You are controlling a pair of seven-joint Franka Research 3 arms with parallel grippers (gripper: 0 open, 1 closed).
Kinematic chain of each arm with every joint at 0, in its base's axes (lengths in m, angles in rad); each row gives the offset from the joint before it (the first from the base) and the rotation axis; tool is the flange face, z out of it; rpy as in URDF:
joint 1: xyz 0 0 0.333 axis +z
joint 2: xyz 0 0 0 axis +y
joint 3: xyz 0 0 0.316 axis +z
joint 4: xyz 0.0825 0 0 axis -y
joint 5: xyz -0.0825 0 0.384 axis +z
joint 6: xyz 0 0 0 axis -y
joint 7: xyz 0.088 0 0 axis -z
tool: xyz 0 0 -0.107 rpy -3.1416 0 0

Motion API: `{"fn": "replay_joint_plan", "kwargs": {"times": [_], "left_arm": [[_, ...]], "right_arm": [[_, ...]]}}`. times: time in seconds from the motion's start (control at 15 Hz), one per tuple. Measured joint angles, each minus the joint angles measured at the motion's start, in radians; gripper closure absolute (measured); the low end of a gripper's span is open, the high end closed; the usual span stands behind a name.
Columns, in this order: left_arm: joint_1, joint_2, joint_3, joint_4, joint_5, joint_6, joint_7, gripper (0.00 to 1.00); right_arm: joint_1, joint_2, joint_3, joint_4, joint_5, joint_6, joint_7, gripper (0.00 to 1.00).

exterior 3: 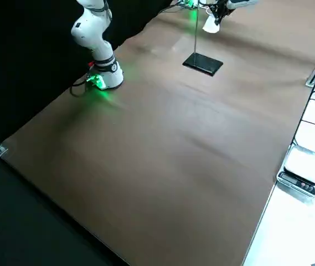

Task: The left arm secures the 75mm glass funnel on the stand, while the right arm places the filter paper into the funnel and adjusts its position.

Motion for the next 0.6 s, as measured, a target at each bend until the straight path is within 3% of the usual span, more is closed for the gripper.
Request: {"fn": "replay_joint_plan", "kwargs": {"times": [0.2, 0.6], "left_arm": [[0.008, -0.011, -0.101, 0.037, 0.013, 0.008, 0.015, 0.98], [0.007, -0.038, -0.152, 0.041, 0.021, 0.012, 0.062, 0.98]], "right_arm": [[0.0, -0.004, 0.0, 0.0, 0.01, -0.001, -0.007, 0.99], [0.0, -0.005, 0.0, 0.0, 0.01, -0.026, -0.01, 0.99]]}}
